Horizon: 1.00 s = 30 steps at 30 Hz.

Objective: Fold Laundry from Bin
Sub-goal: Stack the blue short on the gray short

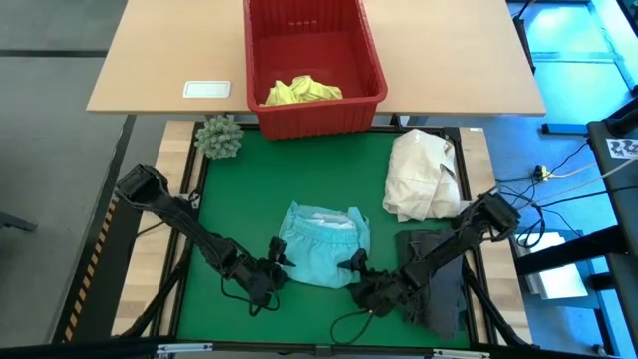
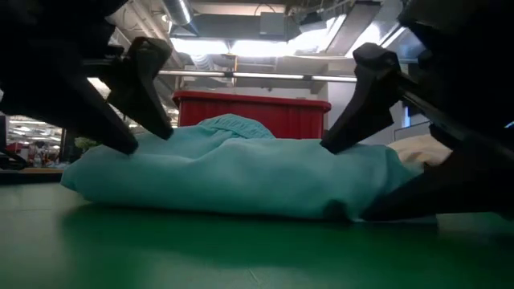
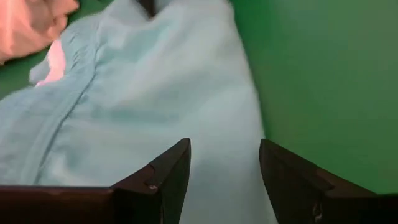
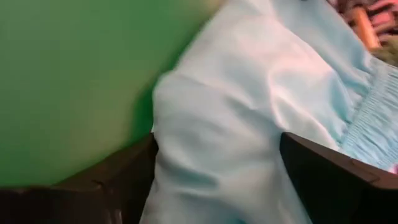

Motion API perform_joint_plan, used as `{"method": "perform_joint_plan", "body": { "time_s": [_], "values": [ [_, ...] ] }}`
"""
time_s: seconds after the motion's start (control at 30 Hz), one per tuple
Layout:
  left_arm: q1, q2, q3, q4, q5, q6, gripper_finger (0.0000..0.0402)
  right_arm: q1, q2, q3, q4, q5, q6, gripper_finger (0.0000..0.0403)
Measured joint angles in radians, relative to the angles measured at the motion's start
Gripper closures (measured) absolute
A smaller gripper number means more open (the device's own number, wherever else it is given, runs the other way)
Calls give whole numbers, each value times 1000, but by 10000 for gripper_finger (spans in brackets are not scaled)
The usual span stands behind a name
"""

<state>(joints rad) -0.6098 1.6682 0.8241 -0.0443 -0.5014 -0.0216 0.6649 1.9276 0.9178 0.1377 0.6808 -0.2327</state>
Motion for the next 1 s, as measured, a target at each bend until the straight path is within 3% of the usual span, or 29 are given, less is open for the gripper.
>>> {"method": "perform_joint_plan", "body": {
  "time_s": [0.1, 0.2, 0.47, 0.5, 0.67, 1.0],
  "values": [
    [0, 43, 0, 75, 2, 4, 217, -6, 7, 1, -1, 16, 4, 84],
    [-8, 79, 0, 144, -15, 9, 217, -6, 7, 2, -6, 25, 18, 136],
    [-14, 167, 1, 229, -38, 28, 217, -7, 16, 54, -27, 35, 144, 367],
    [-14, 177, 1, 228, -48, 27, 217, -7, 16, 64, -23, 35, 148, 381],
    [-12, 196, 1, 210, -157, 1, 217, -7, 15, 86, -22, 45, 197, 377],
    [24, 237, 8, 236, -179, -4, 217, -7, 14, 88, -12, 35, 229, 391]
  ]
}}
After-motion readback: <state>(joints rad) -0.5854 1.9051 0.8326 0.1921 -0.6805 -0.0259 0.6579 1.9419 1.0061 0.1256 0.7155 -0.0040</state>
